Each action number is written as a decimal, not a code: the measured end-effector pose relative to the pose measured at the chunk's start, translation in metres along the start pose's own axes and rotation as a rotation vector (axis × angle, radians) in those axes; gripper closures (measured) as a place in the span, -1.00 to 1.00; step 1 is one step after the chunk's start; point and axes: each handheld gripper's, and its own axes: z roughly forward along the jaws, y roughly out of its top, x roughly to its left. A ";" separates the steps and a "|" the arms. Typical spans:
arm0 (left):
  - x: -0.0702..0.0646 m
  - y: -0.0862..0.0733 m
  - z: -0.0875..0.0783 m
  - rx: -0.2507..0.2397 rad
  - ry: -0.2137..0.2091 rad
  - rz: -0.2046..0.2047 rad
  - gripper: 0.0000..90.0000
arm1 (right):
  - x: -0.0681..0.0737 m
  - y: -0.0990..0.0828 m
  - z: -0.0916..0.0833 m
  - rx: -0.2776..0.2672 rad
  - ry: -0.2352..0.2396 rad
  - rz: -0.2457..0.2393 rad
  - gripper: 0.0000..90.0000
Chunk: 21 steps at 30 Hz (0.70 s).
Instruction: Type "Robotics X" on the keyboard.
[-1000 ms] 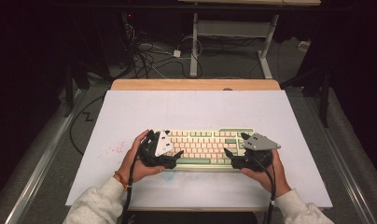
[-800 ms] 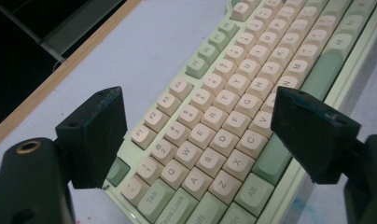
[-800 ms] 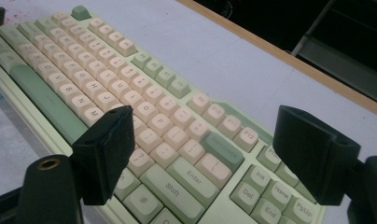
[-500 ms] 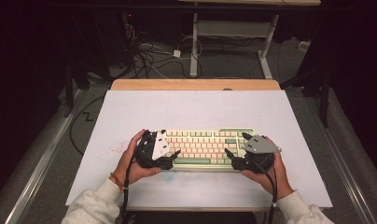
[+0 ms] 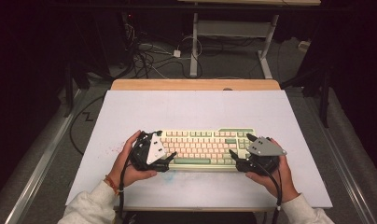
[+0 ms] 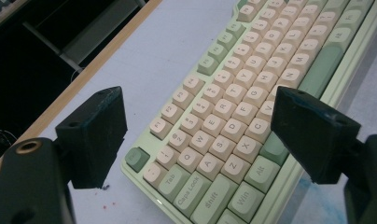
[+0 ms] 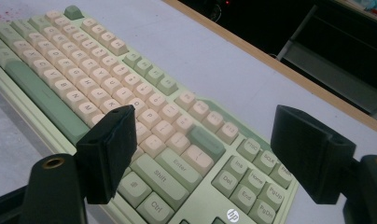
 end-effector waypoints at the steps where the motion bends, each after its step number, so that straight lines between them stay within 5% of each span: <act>1: 0.000 -0.001 -0.001 0.001 0.003 0.002 -0.62 | 0.000 0.000 -0.001 0.000 -0.001 -0.004 -0.49; 21: -0.005 -0.015 -0.013 0.021 0.000 0.031 -0.65 | -0.003 -0.008 -0.017 0.008 -0.013 -0.006 -0.49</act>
